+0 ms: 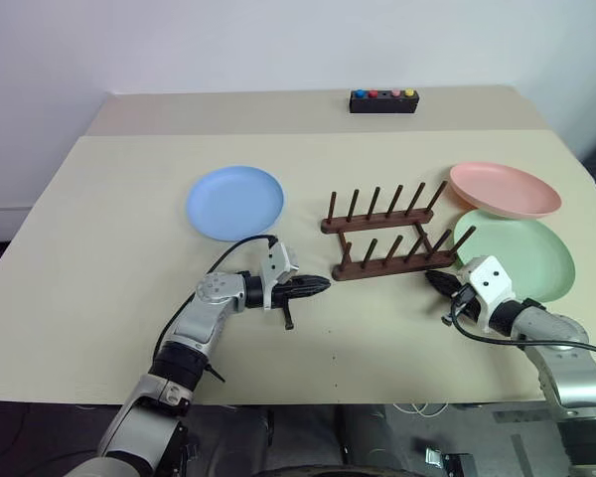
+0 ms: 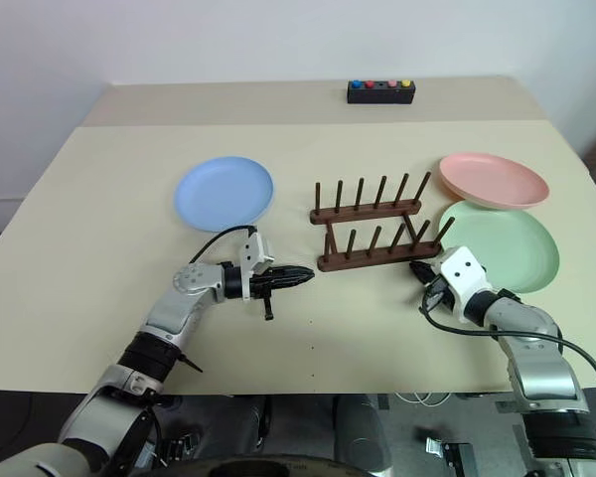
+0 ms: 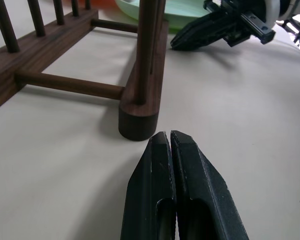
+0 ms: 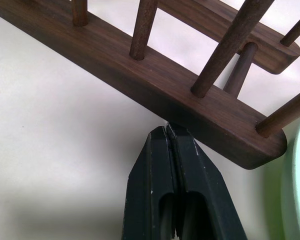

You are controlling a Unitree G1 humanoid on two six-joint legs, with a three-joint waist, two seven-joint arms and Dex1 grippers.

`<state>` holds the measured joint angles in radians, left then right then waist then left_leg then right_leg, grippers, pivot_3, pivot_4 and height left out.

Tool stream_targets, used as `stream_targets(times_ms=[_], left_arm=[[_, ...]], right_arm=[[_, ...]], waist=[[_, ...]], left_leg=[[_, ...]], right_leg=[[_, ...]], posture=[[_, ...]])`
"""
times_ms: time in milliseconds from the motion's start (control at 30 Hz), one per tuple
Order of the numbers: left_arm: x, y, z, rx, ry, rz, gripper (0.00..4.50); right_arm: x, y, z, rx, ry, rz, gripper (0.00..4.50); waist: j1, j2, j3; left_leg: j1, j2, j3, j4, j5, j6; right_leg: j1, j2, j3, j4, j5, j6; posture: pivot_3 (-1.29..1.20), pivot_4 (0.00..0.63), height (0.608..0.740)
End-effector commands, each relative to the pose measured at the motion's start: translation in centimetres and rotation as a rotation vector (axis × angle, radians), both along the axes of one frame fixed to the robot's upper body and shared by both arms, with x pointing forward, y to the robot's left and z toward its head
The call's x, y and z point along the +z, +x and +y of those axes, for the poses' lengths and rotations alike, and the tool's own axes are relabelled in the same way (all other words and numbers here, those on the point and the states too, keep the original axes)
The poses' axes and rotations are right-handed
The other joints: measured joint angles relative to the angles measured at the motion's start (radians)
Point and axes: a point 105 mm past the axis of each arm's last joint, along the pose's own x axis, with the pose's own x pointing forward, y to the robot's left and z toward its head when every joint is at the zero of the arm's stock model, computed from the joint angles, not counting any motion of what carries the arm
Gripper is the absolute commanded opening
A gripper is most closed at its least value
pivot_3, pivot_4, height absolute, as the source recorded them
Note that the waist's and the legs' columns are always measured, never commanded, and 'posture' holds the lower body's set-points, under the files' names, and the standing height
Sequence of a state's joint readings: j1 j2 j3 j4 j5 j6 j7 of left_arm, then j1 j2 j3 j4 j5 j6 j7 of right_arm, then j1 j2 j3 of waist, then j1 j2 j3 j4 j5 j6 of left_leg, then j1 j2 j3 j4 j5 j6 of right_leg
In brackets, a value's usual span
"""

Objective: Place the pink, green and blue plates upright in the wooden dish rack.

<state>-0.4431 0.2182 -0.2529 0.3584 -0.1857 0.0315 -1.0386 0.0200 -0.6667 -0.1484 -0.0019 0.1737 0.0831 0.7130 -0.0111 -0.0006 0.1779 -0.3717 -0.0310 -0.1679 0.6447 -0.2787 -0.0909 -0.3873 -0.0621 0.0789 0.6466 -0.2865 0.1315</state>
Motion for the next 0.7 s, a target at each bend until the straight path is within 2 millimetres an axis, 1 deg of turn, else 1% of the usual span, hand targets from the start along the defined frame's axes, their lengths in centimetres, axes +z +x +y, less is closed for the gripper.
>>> stream_targets(times_ms=[33,267,433,533,700], left_arm=[[-1.1,0.6,-0.1,0.044,0.018,0.028,0.08],[-0.9,1.8,0.2,0.11,0.011,-0.002,0.08],[-1.4,1.2,0.7,0.068,0.039,0.008,0.08],[-1.3,1.8,1.2,0.099,0.039,0.008,0.08],[-1.0,1.9,1.8,0.096,0.034,0.009,0.08]], right_arm=[[0.1,-0.2,0.5,0.009,0.014,-0.003,0.0],[0.2,0.0,0.6,0.01,0.016,-0.003,0.0],[0.3,0.1,0.7,0.009,0.017,-0.004,0.0],[0.3,0.1,0.7,0.009,0.017,-0.004,0.0],[0.4,-0.2,0.8,0.016,0.019,-0.001,0.0]], waist=[[0.001,0.0,0.0],[-0.002,0.0,0.0],[-0.004,0.0,0.0],[-0.005,0.0,0.0],[-0.007,0.0,0.0]], left_leg=[[0.0,0.0,0.0,0.0,0.0,0.0],[0.0,0.0,0.0,0.001,0.0,0.0],[0.0,0.0,0.0,0.0,0.0,0.0],[0.0,0.0,0.0,0.0,0.0,0.0],[0.0,0.0,0.0,0.0,0.0,0.0]], right_leg=[[0.0,0.0,0.0,0.0,0.0,0.0],[0.0,0.0,0.0,0.0,0.0,0.0],[0.0,0.0,0.0,0.0,0.0,0.0],[0.0,0.0,0.0,0.0,0.0,0.0],[0.0,0.0,0.0,0.001,0.0,0.0]], posture=[[0.0,0.15,0.74],[0.0,0.15,0.74],[0.0,0.15,0.74],[0.0,0.15,0.74],[0.0,0.15,0.74]])
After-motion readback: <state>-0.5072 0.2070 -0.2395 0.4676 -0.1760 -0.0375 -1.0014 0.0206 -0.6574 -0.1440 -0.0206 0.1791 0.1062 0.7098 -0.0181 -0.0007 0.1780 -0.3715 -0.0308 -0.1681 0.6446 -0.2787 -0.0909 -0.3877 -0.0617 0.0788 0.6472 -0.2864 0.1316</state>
